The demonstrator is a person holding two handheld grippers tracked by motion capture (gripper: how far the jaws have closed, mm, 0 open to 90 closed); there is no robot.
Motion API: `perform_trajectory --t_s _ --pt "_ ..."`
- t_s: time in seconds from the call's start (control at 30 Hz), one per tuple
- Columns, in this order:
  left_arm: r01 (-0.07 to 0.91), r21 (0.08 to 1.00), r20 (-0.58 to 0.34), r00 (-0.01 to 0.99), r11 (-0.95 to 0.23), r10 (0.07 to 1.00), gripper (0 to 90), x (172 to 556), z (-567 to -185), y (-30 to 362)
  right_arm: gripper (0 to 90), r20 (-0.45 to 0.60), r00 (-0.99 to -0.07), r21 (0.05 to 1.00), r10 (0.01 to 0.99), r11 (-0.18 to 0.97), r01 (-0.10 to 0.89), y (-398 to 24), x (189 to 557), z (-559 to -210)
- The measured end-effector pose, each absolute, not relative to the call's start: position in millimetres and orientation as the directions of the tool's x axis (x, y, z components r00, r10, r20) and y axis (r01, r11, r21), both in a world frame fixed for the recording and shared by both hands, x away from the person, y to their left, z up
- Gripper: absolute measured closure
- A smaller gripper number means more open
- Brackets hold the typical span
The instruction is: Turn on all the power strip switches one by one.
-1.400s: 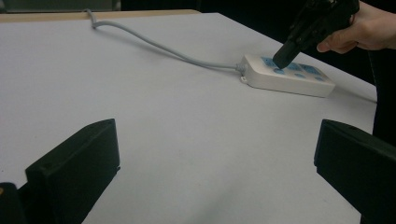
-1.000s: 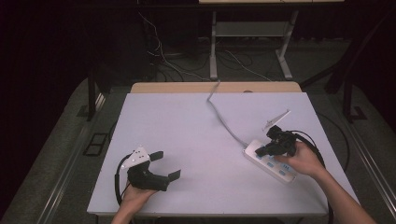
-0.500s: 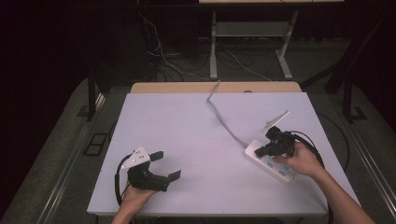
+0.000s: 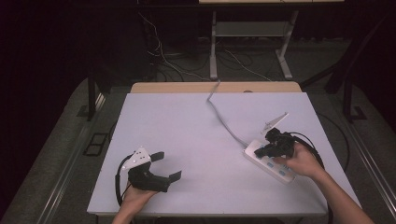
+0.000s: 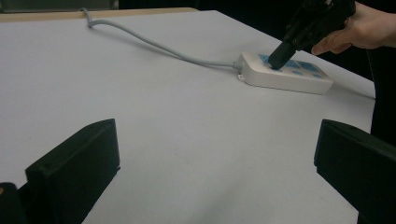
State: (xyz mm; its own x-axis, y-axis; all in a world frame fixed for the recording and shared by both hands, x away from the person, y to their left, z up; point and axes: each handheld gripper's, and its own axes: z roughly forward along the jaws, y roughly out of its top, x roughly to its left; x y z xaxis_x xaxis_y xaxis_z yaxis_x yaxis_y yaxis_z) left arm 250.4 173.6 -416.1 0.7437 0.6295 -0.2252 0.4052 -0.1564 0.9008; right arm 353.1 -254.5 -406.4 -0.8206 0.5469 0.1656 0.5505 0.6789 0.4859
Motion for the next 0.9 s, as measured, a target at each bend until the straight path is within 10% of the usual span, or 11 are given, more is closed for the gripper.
perform_trajectory --t_s 0.9 --pt "0.41 0.899 -0.232 0.74 -0.151 0.631 0.0 252.3 -416.8 175.4 90.0 0.185 -0.81 0.49 0.557 0.662 0.567 -258.3 355.0 -405.6"
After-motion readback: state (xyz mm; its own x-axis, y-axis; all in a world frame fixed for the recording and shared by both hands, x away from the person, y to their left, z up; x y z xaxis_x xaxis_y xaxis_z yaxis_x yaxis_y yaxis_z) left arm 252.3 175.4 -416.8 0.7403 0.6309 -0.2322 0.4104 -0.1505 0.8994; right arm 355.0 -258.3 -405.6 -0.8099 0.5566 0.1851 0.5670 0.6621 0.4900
